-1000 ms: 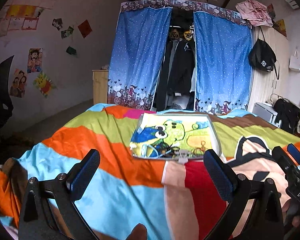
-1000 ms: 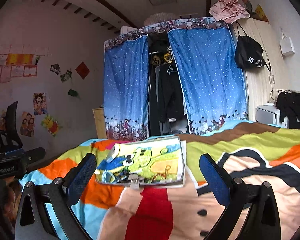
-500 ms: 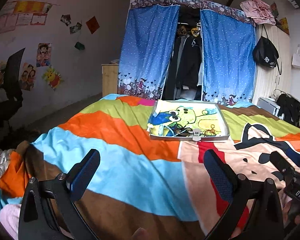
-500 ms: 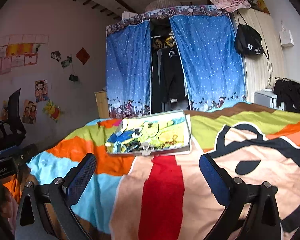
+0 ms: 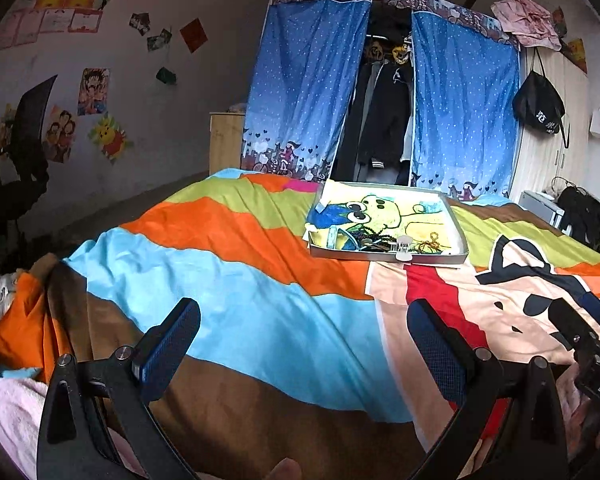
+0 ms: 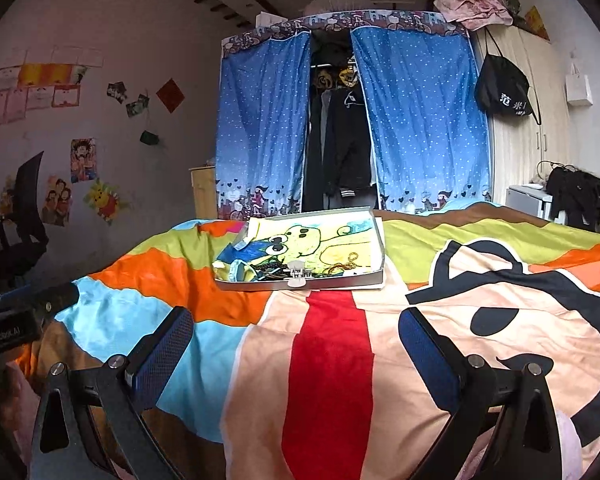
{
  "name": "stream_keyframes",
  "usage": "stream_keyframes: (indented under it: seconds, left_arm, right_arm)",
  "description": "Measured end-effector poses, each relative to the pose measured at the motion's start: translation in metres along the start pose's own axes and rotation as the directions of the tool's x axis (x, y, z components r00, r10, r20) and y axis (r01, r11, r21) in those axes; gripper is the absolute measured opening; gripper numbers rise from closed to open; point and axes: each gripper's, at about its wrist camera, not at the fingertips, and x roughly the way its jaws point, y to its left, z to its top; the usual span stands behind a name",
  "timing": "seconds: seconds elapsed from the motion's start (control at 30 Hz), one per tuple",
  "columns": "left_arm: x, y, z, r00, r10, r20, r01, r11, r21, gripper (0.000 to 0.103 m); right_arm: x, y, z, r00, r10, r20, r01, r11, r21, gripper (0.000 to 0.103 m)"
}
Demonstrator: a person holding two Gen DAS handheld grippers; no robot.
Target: Organize jewelry
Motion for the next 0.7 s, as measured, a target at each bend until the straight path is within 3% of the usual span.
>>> stream_keyframes:
  seconds: [0.7]
  left_arm:
    - [0.0008, 0.005, -0.0018, 1.0, 0.018, 0.0, -0.018, 1.0, -0.002, 0.101]
  right_arm:
    - [0.0029, -0.0008, -0.0032, 1.0, -0.003, -0.019, 0.003, 1.0, -0.007, 0.103]
